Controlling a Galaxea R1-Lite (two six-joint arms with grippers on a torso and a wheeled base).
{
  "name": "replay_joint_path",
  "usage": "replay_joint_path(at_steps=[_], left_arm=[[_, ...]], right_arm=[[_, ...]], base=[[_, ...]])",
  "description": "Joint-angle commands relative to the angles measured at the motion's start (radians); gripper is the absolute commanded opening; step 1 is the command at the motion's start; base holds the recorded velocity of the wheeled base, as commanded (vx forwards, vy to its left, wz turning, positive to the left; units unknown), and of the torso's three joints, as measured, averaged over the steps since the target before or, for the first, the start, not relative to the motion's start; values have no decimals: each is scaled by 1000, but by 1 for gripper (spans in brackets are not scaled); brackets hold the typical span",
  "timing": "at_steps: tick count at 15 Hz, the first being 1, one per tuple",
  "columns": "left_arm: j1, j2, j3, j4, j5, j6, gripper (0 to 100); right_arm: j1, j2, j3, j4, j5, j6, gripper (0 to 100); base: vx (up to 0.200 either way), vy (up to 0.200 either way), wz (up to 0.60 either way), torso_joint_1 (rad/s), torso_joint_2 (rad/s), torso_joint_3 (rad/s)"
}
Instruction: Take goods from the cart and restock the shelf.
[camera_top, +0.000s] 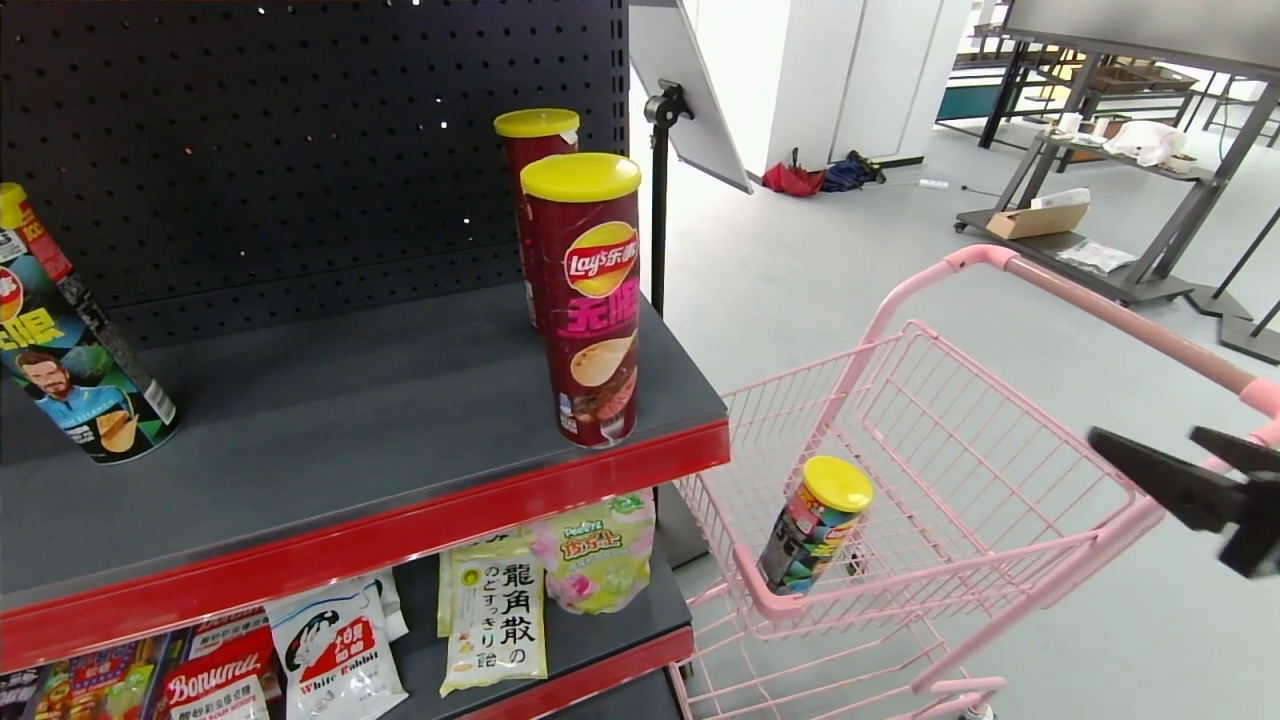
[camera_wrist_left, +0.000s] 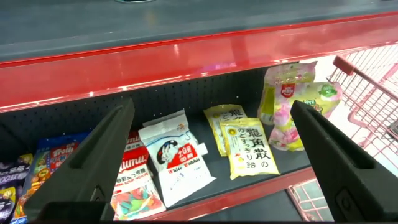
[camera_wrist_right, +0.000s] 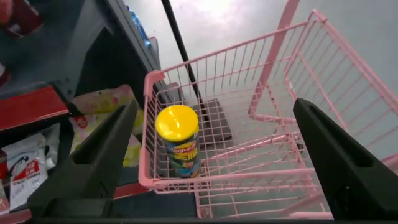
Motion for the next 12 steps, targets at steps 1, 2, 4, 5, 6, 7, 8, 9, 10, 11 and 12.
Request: replay_joint_path(at_steps=[1, 2, 4, 5, 6, 7, 8, 9, 10, 11, 12], left_arm=[[0, 1, 0, 0, -1, 0, 100], [0, 1, 0, 0, 0, 0, 100], [0, 1, 0, 0, 0, 0, 100], [0, 1, 0, 0, 0, 0, 100], [0, 1, 0, 0, 0, 0, 100], [0, 1, 0, 0, 0, 1, 100], [0, 1, 0, 0, 0, 1, 100], [0, 1, 0, 0, 0, 1, 100], [0, 1, 0, 0, 0, 1, 100], [0, 1, 0, 0, 0, 1, 100], [0, 1, 0, 0, 0, 1, 100]], right_arm=[[52, 589, 79, -451, 11, 15, 100], [75, 638, 66, -468, 13, 19, 100], [120, 689, 54, -473, 10, 22, 100], [147, 709, 48, -473, 8, 34, 100], [172, 718, 37, -473, 7, 45, 100], [178, 727, 22, -473, 7, 51, 100], [183, 750, -1, -473, 7, 55, 100], [187, 766, -9, -473, 7, 55, 100], [193, 776, -10, -473, 7, 55, 100], [200, 787, -7, -473, 7, 57, 100], [203, 793, -6, -473, 7, 58, 100]], base=[[0, 0, 0, 0, 0, 0], [0, 0, 0, 0, 0, 0], [0, 0, 0, 0, 0, 0], [0, 0, 0, 0, 0, 0], [0, 0, 0, 0, 0, 0], [0, 0, 0, 0, 0, 0], [0, 0, 0, 0, 0, 0], [0, 0, 0, 0, 0, 0], [0, 0, 0, 0, 0, 0], [0, 0, 0, 0, 0, 0], [0, 0, 0, 0, 0, 0]])
